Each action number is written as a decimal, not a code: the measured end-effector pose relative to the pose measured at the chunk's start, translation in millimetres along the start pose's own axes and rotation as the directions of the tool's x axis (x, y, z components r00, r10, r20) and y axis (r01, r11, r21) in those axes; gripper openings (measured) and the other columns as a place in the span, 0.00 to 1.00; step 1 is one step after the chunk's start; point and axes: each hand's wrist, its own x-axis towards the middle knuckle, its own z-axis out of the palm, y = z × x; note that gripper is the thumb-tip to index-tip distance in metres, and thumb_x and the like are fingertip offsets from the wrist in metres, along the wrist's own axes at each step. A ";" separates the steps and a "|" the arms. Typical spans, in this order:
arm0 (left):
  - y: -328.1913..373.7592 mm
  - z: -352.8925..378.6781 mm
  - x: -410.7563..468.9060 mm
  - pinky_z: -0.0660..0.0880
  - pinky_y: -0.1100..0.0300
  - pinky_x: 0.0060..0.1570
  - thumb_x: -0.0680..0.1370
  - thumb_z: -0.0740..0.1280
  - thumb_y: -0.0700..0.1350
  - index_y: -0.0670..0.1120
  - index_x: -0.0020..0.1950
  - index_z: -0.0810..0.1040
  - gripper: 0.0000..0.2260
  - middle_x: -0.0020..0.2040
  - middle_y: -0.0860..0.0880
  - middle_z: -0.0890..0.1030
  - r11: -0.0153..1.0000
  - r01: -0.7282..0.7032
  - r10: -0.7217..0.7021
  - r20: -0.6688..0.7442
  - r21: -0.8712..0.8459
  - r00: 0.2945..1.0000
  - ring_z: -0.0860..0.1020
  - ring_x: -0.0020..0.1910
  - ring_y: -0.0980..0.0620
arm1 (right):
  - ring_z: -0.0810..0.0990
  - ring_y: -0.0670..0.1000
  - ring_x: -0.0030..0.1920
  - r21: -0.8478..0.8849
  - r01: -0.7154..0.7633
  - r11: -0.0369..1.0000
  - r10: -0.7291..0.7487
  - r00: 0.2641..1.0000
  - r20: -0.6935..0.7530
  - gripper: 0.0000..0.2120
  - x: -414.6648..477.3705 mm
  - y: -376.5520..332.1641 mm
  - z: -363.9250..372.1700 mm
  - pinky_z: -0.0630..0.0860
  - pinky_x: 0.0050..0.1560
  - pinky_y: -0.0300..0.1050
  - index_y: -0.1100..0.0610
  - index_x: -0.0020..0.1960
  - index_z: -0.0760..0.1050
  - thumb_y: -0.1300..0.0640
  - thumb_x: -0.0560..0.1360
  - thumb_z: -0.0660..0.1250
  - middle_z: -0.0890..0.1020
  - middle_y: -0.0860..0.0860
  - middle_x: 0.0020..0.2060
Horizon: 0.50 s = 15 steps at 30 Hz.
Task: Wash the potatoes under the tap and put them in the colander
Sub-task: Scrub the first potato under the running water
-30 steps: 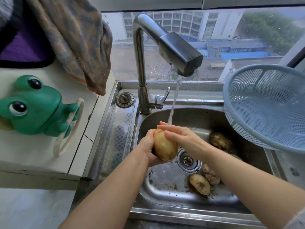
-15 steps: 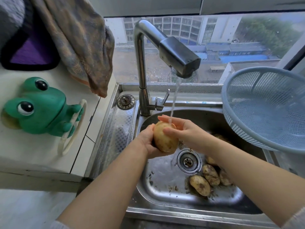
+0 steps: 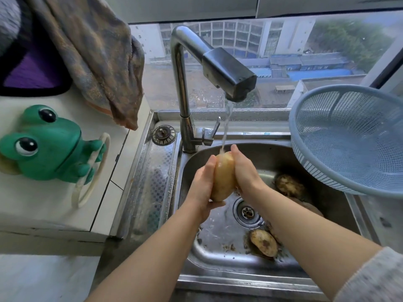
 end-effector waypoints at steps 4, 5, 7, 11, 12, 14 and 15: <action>-7.6 -4.4 5.7 0.81 0.46 0.46 0.73 0.61 0.69 0.53 0.58 0.77 0.24 0.55 0.45 0.81 0.986 0.123 -0.125 -0.011 -0.110 0.992 0.80 0.54 0.45 | 0.77 0.54 0.59 0.013 0.008 1.000 -0.008 1.000 -0.002 0.17 -6.7 -2.7 6.0 0.72 0.65 0.57 0.48 0.56 0.78 0.43 0.81 0.53 0.80 0.52 0.55; -7.9 -5.3 9.7 0.81 0.47 0.45 0.72 0.62 0.70 0.51 0.60 0.77 0.28 0.56 0.44 0.81 0.968 0.192 -0.196 -0.008 -0.159 0.981 0.80 0.54 0.44 | 0.75 0.52 0.62 -0.029 0.078 0.996 -0.078 0.997 0.013 0.16 -9.8 -0.3 7.7 0.70 0.67 0.54 0.48 0.62 0.75 0.46 0.83 0.52 0.77 0.51 0.58; -6.5 -8.0 14.9 0.80 0.47 0.47 0.69 0.65 0.71 0.47 0.60 0.78 0.32 0.56 0.42 0.82 0.913 0.306 -0.308 0.037 -0.270 0.951 0.80 0.55 0.42 | 0.70 0.50 0.67 -0.091 0.182 0.979 -0.176 0.982 0.065 0.18 -17.7 6.0 8.2 0.66 0.70 0.50 0.49 0.71 0.65 0.47 0.83 0.53 0.70 0.51 0.65; -3.5 -9.3 9.6 0.78 0.47 0.46 0.69 0.68 0.69 0.44 0.59 0.78 0.32 0.56 0.40 0.81 0.831 0.403 -0.401 0.090 -0.382 0.912 0.79 0.54 0.41 | 0.67 0.47 0.68 -0.152 0.242 0.958 -0.223 0.965 0.135 0.30 -22.4 20.7 4.8 0.64 0.70 0.46 0.46 0.74 0.60 0.41 0.73 0.57 0.66 0.49 0.68; -4.9 -7.3 8.9 0.78 0.47 0.48 0.69 0.67 0.69 0.44 0.59 0.77 0.32 0.56 0.40 0.81 0.824 0.405 -0.409 0.078 -0.397 0.909 0.79 0.54 0.41 | 0.70 0.48 0.65 -0.153 0.231 0.961 -0.212 0.969 0.126 0.27 -22.3 19.4 5.4 0.68 0.67 0.47 0.45 0.71 0.63 0.41 0.73 0.57 0.69 0.49 0.66; -8.1 -2.2 9.1 0.78 0.45 0.52 0.70 0.66 0.70 0.45 0.60 0.77 0.32 0.57 0.40 0.80 0.832 0.391 -0.408 0.042 -0.393 0.912 0.78 0.55 0.40 | 0.75 0.50 0.57 -0.099 0.206 0.974 -0.203 0.978 0.044 0.17 -21.1 10.2 9.3 0.73 0.58 0.46 0.47 0.62 0.70 0.42 0.77 0.58 0.75 0.48 0.55; -9.1 0.1 9.0 0.78 0.45 0.52 0.70 0.65 0.71 0.45 0.60 0.77 0.32 0.57 0.40 0.80 0.834 0.392 -0.412 0.035 -0.389 0.910 0.78 0.56 0.40 | 0.76 0.50 0.54 -0.078 0.174 0.982 -0.175 0.985 -0.005 0.14 -18.8 4.8 11.9 0.74 0.55 0.45 0.50 0.59 0.72 0.44 0.79 0.58 0.76 0.48 0.51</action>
